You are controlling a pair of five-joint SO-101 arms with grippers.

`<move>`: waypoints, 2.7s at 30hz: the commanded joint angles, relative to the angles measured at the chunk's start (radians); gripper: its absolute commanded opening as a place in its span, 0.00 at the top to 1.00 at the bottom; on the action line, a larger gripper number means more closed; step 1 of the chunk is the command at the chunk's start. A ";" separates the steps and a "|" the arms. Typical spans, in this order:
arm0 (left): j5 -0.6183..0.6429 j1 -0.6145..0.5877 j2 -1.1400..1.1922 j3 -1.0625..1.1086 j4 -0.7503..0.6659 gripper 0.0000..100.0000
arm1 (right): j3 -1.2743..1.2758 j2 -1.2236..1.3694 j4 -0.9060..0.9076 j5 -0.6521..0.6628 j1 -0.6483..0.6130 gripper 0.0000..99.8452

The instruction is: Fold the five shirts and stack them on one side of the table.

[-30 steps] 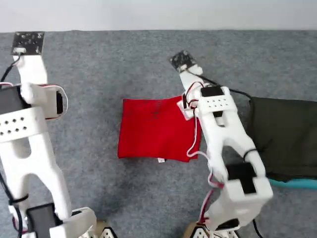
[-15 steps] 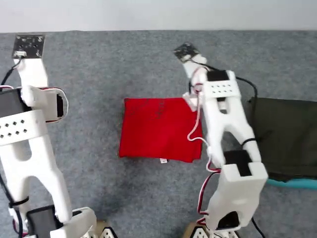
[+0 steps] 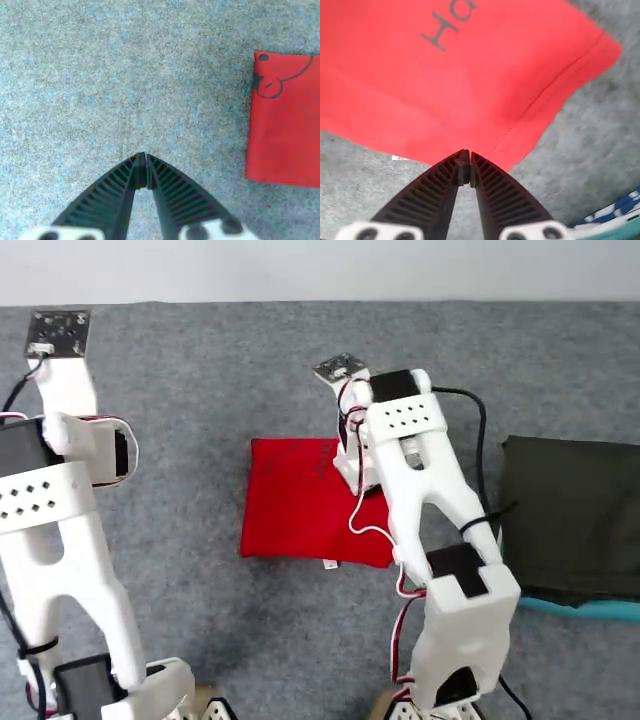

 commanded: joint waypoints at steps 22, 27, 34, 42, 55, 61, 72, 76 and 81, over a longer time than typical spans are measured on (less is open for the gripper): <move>0.003 -0.006 -0.031 -0.004 0.018 1.00 | -0.161 0.073 0.036 -0.066 0.018 0.99; -0.063 -0.006 -0.031 -0.004 0.018 1.00 | -0.163 0.088 0.031 -0.098 0.035 0.84; -0.101 -0.006 -0.031 -0.002 0.018 1.00 | -0.163 0.182 -0.081 -0.333 0.065 0.68; -0.101 -0.006 -0.031 -0.002 0.018 1.00 | -0.163 0.361 -0.171 -0.345 0.053 0.68; -0.101 -0.005 -0.031 0.056 0.017 1.00 | -0.163 0.358 -0.067 -0.201 0.041 0.99; -0.101 -0.006 -0.034 0.056 0.017 1.00 | -0.163 0.254 -0.016 0.020 0.151 0.99; -0.101 -0.003 -0.037 0.056 0.017 1.00 | -0.164 0.188 -0.369 0.721 0.282 0.99; -0.101 -0.003 -0.037 0.056 0.017 1.00 | -0.164 0.188 -0.503 0.798 0.177 0.99; -0.101 -0.006 -0.037 0.056 0.017 1.00 | -0.163 0.191 -0.587 0.821 0.073 0.99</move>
